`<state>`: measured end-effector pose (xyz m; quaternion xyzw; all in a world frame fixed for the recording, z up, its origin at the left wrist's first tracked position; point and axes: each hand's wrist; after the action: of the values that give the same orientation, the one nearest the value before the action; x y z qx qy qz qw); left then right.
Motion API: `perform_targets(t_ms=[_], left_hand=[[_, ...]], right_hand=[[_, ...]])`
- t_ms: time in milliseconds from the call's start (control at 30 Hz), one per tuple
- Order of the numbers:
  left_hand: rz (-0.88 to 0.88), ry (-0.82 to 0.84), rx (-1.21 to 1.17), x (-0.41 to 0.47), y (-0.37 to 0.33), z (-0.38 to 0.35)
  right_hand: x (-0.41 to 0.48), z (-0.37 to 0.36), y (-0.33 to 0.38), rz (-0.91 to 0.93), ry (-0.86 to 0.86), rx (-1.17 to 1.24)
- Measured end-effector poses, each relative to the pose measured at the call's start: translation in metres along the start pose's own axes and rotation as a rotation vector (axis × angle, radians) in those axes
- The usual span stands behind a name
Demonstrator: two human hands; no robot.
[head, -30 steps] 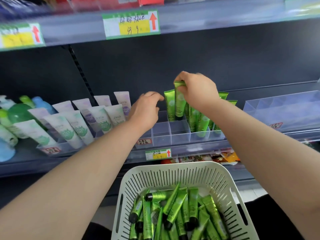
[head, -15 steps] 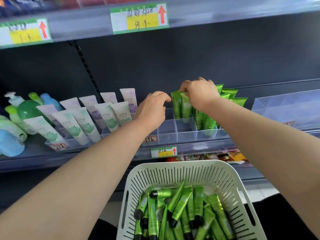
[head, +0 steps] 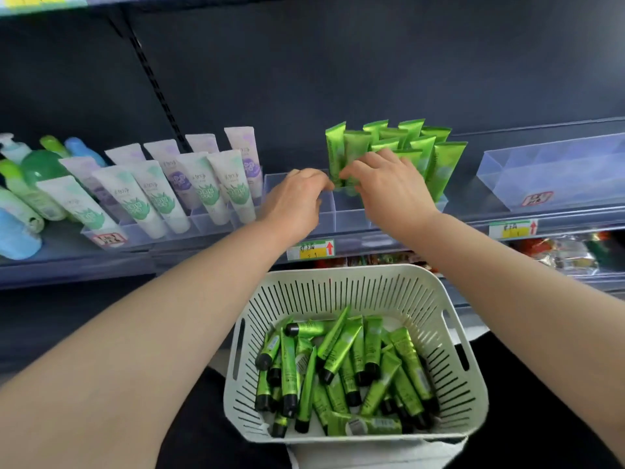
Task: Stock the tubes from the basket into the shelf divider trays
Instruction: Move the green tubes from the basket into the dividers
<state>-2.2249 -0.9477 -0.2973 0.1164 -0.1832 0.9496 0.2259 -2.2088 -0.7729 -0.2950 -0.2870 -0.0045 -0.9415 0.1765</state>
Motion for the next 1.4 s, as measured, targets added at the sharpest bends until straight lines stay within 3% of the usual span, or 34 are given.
perform_targets(t_ms=[167,633,800,1067,1200,1400], left_hand=[[0.017,0.044,-0.061,-0.048,0.006,-0.041],[0.189,0.341,-0.148,-0.178,0.002,-0.147],[0.298,0.439,-0.164,-0.206,0.015,-0.167],[0.384,0.384,-0.172,-0.205,0.021,-0.169],[0.382,0.384,-0.169,-0.205,0.019,-0.171],[0.426,0.374,-0.177,-0.194,0.018,-0.169]], right_hand=[[-0.075,-0.029,0.016,-0.027,0.176,0.061],[-0.208,-0.097,0.035,-0.150,0.952,0.075],[-0.236,-0.119,0.034,-0.245,1.095,0.119],[-0.234,-0.128,0.042,-0.472,1.094,0.214],[-0.219,-0.117,0.038,-0.637,1.142,0.392],[-0.187,-0.081,0.028,-0.441,0.915,0.372]])
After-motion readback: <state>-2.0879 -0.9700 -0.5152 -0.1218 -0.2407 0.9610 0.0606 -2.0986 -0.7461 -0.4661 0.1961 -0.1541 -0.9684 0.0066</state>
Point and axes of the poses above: each hand's wrist, its own x-axis towards the middle knuckle, its own z-axis out of the back of the hand, y = z × x, and after that the axes turned 4 degrees about -x, right-handed
